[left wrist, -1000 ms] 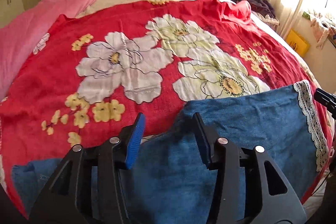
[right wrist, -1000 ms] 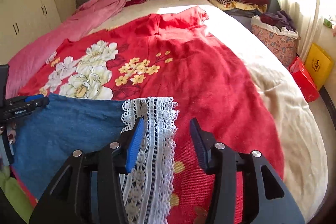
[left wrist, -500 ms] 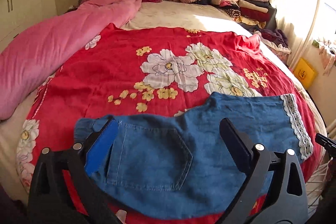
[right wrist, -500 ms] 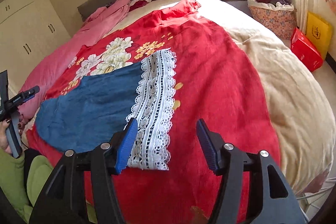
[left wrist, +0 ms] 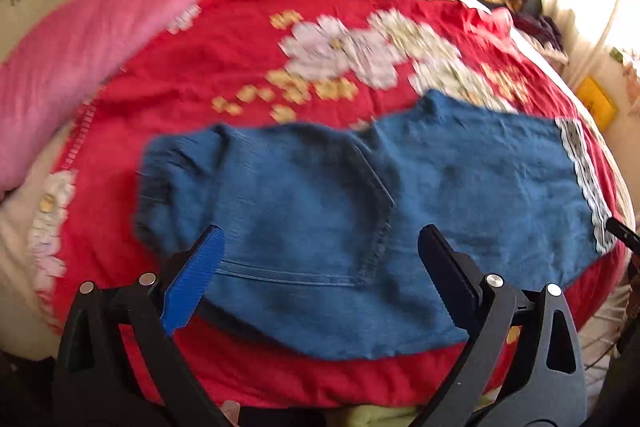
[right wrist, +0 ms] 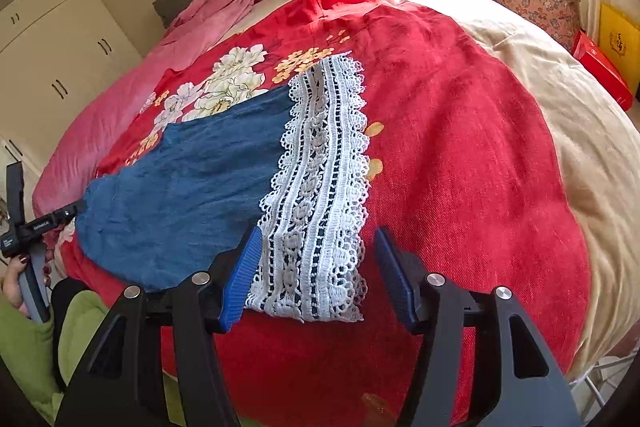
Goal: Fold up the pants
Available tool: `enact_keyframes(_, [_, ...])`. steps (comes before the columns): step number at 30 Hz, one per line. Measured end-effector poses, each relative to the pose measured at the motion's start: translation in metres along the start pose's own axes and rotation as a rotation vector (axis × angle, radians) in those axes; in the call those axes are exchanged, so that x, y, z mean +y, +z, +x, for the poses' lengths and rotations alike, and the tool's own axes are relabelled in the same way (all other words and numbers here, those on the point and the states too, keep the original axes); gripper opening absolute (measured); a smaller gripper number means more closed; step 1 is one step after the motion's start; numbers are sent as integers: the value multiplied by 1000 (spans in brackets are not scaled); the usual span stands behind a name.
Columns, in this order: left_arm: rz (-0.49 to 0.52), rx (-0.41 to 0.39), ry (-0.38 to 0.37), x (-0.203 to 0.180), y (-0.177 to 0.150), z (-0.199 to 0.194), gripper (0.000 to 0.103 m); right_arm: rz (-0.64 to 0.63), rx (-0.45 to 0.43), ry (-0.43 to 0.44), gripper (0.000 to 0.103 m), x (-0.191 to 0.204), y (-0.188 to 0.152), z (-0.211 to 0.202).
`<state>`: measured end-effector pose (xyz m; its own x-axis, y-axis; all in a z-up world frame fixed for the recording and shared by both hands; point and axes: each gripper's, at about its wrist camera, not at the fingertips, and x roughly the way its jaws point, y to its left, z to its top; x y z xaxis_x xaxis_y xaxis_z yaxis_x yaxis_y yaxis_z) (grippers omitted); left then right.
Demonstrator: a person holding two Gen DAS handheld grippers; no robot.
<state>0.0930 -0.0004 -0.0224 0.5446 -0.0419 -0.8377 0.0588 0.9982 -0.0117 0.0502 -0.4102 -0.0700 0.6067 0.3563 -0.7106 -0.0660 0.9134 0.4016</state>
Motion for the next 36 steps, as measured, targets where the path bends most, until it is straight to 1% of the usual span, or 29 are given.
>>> enact_keyframes(1, [8, 38, 23, -4, -3, 13, 91, -6, 31, 29, 54, 0, -2, 5])
enact_keyframes(2, [14, 61, 48, -5, -6, 21, 91, -23, 64, 59, 49, 1, -4, 10])
enact_keyframes(3, [20, 87, 79, -6, -9, 30, 91, -55, 73, 36, 35, 2, -8, 14])
enact_keyframes(4, [21, 108, 91, -6, -11, 38, 91, -72, 70, 24, 27, 2, -10, 14])
enact_keyframes(6, [24, 113, 94, -5, -13, 41, 91, -64, 48, 37, 18, 0, -11, 7])
enact_keyframes(8, [18, 109, 85, -2, -14, 40, 91, -62, 40, 42, 18, -1, -11, 1])
enact_keyframes(11, [10, 110, 77, 0, -15, 40, 91, -69, 48, 18, 18, 2, -14, 0])
enact_keyframes(13, [13, 107, 84, -1, -16, 40, 91, -74, 49, -6, 26, 3, -15, -1])
enact_keyframes(15, [18, 102, 93, -2, -17, 39, 91, -64, 46, -8, 29, 1, -14, -6])
enact_keyframes(17, [16, 90, 93, -2, -16, 35, 91, -66, 31, -32, 34, -1, -14, -15])
enact_keyframes(20, [-4, 57, 88, 0, -13, 24, 91, -79, -20, -62, 42, -2, -13, -35])
enact_keyframes(22, [-18, 21, 81, 2, -11, 11, 91, -88, -60, -72, 51, -2, -11, -48])
enact_keyframes(24, [-29, -23, 80, 4, -8, -3, 91, -105, -112, -87, 56, 3, -7, -61])
enact_keyframes(26, [-38, -59, 86, 7, -5, -15, 91, -119, -149, -90, 61, 8, -4, -68])
enact_keyframes(28, [-45, -86, 86, 9, 0, -24, 91, -137, -173, -80, 70, 17, 1, -71])
enact_keyframes(31, [-46, -105, 69, 9, 7, -33, 91, -174, -186, -90, 71, 31, 8, -68])
enact_keyframes(32, [-43, -112, 63, 8, 9, -35, 91, -178, -188, -86, 73, 35, 9, -68])
enact_keyframes(33, [-39, -118, 59, 6, 10, -37, 91, -180, -195, -80, 78, 39, 12, -66])
enact_keyframes(36, [-29, -133, 57, -1, 14, -37, 91, -214, -194, -73, 78, 53, 16, -60])
